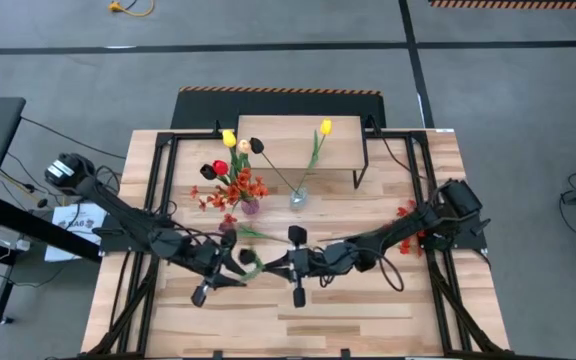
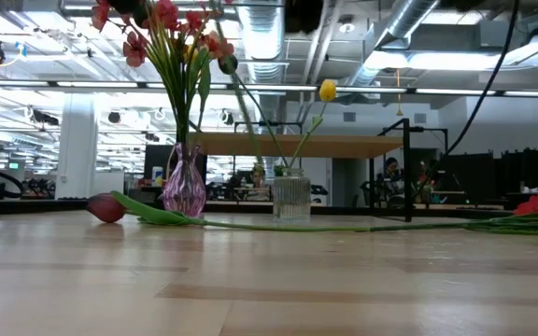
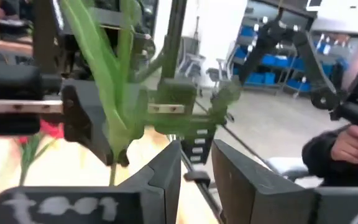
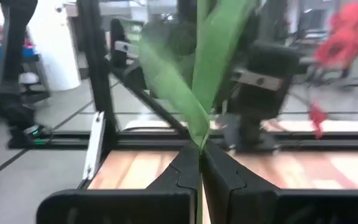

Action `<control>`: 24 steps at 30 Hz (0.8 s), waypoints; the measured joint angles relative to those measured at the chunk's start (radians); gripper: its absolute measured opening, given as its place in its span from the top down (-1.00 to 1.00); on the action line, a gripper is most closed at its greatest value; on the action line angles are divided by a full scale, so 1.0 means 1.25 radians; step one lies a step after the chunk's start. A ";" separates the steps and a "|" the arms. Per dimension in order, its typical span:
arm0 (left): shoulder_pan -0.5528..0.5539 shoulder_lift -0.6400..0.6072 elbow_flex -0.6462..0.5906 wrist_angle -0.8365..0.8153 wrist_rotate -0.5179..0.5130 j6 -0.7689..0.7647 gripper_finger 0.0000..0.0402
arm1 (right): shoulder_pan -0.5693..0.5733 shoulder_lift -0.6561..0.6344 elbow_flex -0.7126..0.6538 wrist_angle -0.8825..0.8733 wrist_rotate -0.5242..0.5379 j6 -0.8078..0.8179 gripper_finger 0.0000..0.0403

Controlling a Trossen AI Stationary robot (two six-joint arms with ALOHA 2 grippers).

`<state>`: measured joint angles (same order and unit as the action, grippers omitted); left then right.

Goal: Pick and place flowers into a vace then onto a shelf
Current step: Put the black tulip into the transparent vase

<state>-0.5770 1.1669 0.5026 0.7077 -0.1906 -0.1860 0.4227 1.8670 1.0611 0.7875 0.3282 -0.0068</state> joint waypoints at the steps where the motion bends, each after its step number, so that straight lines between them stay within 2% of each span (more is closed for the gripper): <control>1: -0.010 -0.011 0.000 0.000 -0.015 0.000 0.61 | 0.008 -0.013 0.000 -0.011 0.017 -0.012 1.00; 6: -0.094 -0.051 0.000 0.002 -0.128 0.054 0.61 | 0.048 -0.060 0.000 -0.026 0.052 -0.072 1.00; 13: -0.253 -0.071 0.000 0.056 -0.398 0.193 0.61 | 0.081 -0.135 -0.051 0.019 0.119 -0.143 1.00; 16: -0.305 -0.071 0.000 0.086 -0.445 0.240 0.61 | 0.068 -0.176 -0.144 0.152 0.123 -0.151 1.00; 21: -0.354 -0.071 0.000 0.114 -0.458 0.287 0.61 | 0.015 -0.229 -0.337 0.490 0.120 -0.189 1.00; 24: -0.362 -0.071 0.000 0.122 -0.469 0.302 0.61 | -0.039 -0.231 -0.419 0.626 0.109 -0.189 1.00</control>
<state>-1.0294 1.0782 0.5026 0.8597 -0.7763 0.1921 0.3739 1.5786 0.5374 1.5703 0.4649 -0.2433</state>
